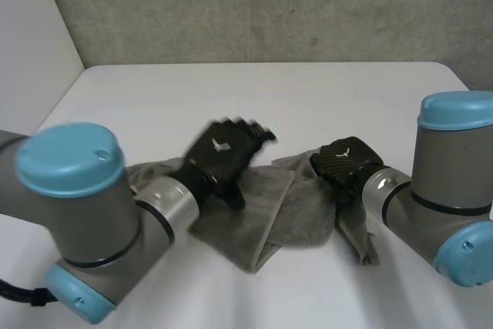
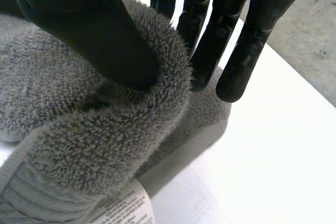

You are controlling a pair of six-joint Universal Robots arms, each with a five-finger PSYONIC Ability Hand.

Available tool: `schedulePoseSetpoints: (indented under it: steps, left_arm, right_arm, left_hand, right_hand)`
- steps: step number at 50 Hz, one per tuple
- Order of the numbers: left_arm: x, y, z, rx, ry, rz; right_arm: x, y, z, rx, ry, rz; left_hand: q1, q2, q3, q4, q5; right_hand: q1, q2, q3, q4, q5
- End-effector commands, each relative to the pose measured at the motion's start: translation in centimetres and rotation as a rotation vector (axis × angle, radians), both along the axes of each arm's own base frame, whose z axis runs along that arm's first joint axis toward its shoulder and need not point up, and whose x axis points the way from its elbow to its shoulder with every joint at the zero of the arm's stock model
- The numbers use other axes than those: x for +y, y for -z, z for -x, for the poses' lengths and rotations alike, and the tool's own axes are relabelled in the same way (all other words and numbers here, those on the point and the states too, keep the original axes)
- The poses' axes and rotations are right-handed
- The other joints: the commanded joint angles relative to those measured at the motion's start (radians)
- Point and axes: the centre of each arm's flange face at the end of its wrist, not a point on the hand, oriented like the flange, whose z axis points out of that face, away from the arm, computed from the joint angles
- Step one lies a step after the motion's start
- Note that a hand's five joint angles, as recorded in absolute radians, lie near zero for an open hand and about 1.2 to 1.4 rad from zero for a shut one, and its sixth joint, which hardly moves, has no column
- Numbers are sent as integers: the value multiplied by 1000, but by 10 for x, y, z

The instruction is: Fold the towel.

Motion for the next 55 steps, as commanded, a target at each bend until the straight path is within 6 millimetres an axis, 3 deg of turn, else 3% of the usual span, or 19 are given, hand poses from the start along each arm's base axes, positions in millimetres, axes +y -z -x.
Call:
schedulePoseSetpoints:
  steps: [1, 8, 14, 16, 17, 18, 19, 20, 26, 30, 32, 35, 40, 46, 50, 52, 54, 55]
  left_arm:
    - [8, 29, 6, -180, 170, 77]
    - [14, 44, 10, -235, 311, 140]
    - [9, 52, 14, -246, 314, 139]
    - [6, 57, 16, -250, 312, 134]
    - [6, 57, 16, -250, 312, 134]
    - [6, 58, 16, -249, 312, 135]
    - [6, 58, 16, -249, 312, 135]
    - [5, 59, 16, -251, 311, 135]
    - [-4, 53, 16, -245, 235, 205]
    - [-9, 39, 15, -230, 178, 260]
    - [-10, 17, 8, -214, 120, 309]
    - [-14, 4, -2, -214, 42, 324]
    - [-26, -6, -32, -254, -115, 317]
    - [-17, -4, -63, -367, -228, 209]
    - [-19, -5, -70, -401, -253, 169]
    - [-23, -7, -71, -396, -265, 167]
    - [-42, -16, -66, -360, -294, 217]
    - [-42, -16, -66, -360, -294, 217]
  right_arm:
    - [-8, -1, 6, -5, 27, 2]
    - [-10, 0, 8, -16, 41, -7]
    - [-10, 0, 8, -17, 41, -6]
    - [-10, 1, 8, -16, 41, -7]
    - [-10, 1, 8, -16, 41, -7]
    - [-10, 1, 8, -16, 41, -9]
    - [-10, 1, 8, -17, 42, -6]
    - [-10, 1, 8, -17, 42, -6]
    - [-13, -2, 8, -14, 42, 11]
    - [-17, -3, 11, -9, 46, 18]
    - [-19, -4, 12, 4, 44, 18]
    - [-12, -2, 14, 63, 19, -8]
    - [7, -1, 20, 212, -58, -86]
    - [26, -9, 26, 360, -167, -137]
    - [19, -16, 22, 372, -180, -88]
    - [4, -21, 15, 354, -164, -34]
    - [-6, -23, 8, 334, -157, 11]
    - [-6, -23, 8, 333, -157, 11]
  left_hand:
    - [65, 60, 61, 60, 61]
    - [65, 60, 61, 60, 61]
    - [165, 160, 160, 160, 161]
    - [410, 405, 406, 405, 406]
    - [411, 407, 407, 407, 407]
    - [652, 648, 648, 648, 648]
    - [655, 650, 651, 650, 651]
    - [847, 842, 843, 842, 843]
    - [1077, 1073, 1073, 1072, 1073]
    - [1081, 1076, 1076, 1076, 1077]
    - [1084, 1079, 1079, 1079, 1079]
    - [1098, 1093, 1094, 1093, 1094]
    - [1098, 1093, 1094, 1093, 1094]
    - [1098, 1093, 1094, 1093, 1094]
    - [1098, 1093, 1094, 1093, 1094]
    - [1098, 1093, 1094, 1093, 1094]
    - [1098, 1093, 1094, 1093, 1094]
    - [1098, 1093, 1094, 1093, 1094]
  right_hand:
    - [432, 220, 207, 203, 242]
    - [432, 220, 207, 203, 242]
    - [432, 220, 207, 203, 242]
    - [432, 220, 207, 203, 242]
    - [432, 220, 207, 203, 242]
    - [432, 220, 207, 203, 242]
    - [432, 220, 207, 203, 242]
    - [432, 220, 207, 203, 242]
    - [432, 220, 207, 203, 242]
    - [432, 220, 207, 203, 242]
    - [432, 220, 207, 203, 242]
    - [432, 220, 207, 203, 242]
    - [432, 220, 207, 203, 242]
    - [432, 220, 207, 203, 242]
    - [432, 220, 207, 203, 242]
    - [432, 220, 207, 203, 242]
    - [432, 220, 207, 203, 242]
    - [432, 220, 207, 203, 242]
